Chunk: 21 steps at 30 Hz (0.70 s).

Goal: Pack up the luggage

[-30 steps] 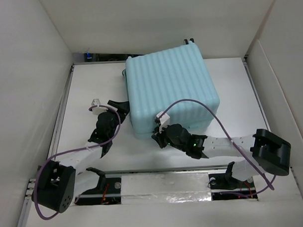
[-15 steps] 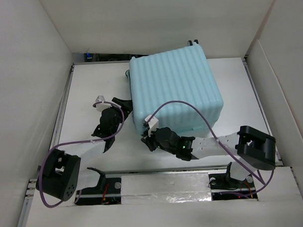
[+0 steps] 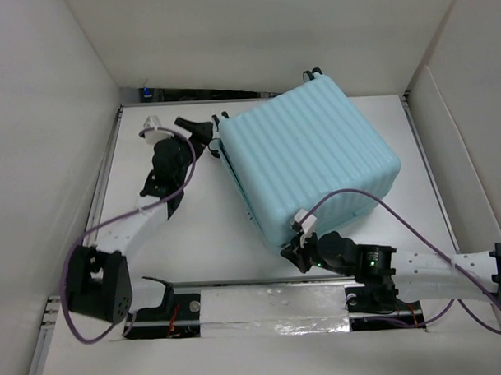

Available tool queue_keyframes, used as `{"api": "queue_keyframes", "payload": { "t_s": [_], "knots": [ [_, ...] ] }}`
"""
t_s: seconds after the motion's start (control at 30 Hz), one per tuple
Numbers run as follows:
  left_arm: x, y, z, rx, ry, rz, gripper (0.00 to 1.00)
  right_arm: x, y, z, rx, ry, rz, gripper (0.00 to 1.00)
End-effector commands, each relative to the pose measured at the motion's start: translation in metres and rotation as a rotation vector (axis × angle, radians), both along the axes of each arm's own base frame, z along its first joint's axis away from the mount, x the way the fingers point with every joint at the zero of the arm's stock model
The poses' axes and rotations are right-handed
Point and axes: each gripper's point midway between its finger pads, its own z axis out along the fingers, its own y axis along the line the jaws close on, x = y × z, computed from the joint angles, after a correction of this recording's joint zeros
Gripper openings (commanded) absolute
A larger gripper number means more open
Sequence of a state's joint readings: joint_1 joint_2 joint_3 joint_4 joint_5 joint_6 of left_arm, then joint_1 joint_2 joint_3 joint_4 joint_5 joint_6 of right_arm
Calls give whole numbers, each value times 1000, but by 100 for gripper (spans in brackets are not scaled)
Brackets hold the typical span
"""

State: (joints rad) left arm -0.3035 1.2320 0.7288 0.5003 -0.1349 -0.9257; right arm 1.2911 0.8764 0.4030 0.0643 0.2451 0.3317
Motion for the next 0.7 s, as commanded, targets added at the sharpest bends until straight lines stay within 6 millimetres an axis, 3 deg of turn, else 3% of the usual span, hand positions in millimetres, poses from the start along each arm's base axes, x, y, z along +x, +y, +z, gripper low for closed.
{"api": "queue_keyframes", "payload": {
  "t_s": [0.0,0.13,0.17,0.33,0.5,0.67],
  "knots": [
    [34,-9,1,77,55,-50,93,-5,5,81,279,-61,6,0],
    [75,-21,-12,70,107,-92,94,-5,-11,80,295,-60,-13,0],
    [76,-32,-19,59,135,-147,94,-6,-12,78,291,-54,-9,0],
    [93,-42,-50,10,198,-181,95,-6,-16,73,284,-49,-20,0],
    [111,-57,-49,-59,175,-222,95,-5,-16,72,271,-50,-22,0],
    [117,-72,-62,-169,180,-264,96,-5,-16,67,271,-35,-31,0]
  ]
}}
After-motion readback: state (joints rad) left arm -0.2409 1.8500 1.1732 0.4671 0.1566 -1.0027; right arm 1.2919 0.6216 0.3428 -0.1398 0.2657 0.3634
